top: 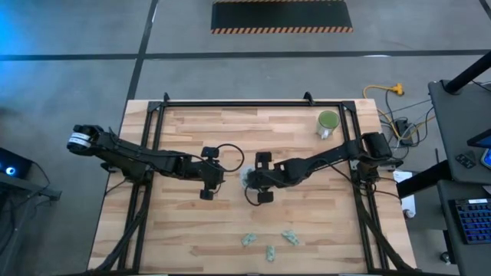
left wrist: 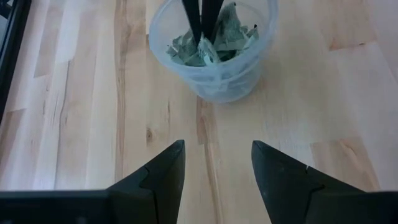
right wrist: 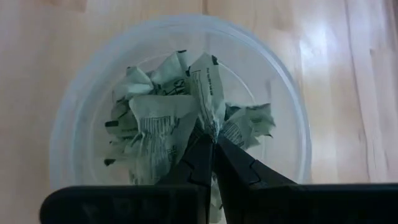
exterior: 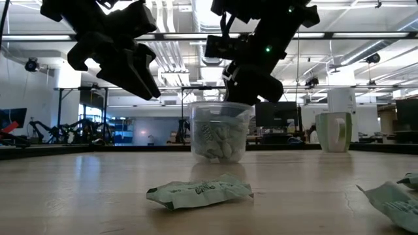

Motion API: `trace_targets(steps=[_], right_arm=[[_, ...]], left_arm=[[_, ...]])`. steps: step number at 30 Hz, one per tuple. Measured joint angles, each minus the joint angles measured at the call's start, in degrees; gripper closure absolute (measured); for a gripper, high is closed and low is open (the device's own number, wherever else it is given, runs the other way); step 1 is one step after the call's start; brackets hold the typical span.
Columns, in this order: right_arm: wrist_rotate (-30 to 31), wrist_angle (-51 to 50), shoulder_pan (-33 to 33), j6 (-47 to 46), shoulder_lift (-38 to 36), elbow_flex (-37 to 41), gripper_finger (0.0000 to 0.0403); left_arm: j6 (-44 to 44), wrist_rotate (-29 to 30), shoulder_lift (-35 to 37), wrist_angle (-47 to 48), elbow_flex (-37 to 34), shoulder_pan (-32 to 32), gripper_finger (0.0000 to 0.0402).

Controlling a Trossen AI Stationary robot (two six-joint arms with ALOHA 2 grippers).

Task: Pick and place Stevia / Truvia into bins
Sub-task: Put the light green stevia packet into the transparent container

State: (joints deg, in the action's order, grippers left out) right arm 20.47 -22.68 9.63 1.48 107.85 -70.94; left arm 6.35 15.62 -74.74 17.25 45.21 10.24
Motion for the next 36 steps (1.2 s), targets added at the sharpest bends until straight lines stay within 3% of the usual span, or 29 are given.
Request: trace_targets(steps=[7,15,27,36], right_arm=[[-3.76,0.35,-0.8,0.04,0.0,0.0,0.0394],[-4.05,0.62,-0.92,0.4,0.0,-0.14,0.0387],[-4.24,-3.4,-0.88,1.42,-0.11,-4.49,0.0271],[-4.0,-15.1,0.16,-1.79,-0.64,-9.48,0.0241]], left_arm=[[0.0,0.0,0.0,0.09,-0.11,0.02,0.0233],[0.0,0.0,0.0,-0.02,-0.24,0.02,0.0233],[0.0,0.0,0.0,0.09,-0.31,0.02,0.0233],[0.0,0.0,0.0,0.07,-0.39,0.07,0.0233]])
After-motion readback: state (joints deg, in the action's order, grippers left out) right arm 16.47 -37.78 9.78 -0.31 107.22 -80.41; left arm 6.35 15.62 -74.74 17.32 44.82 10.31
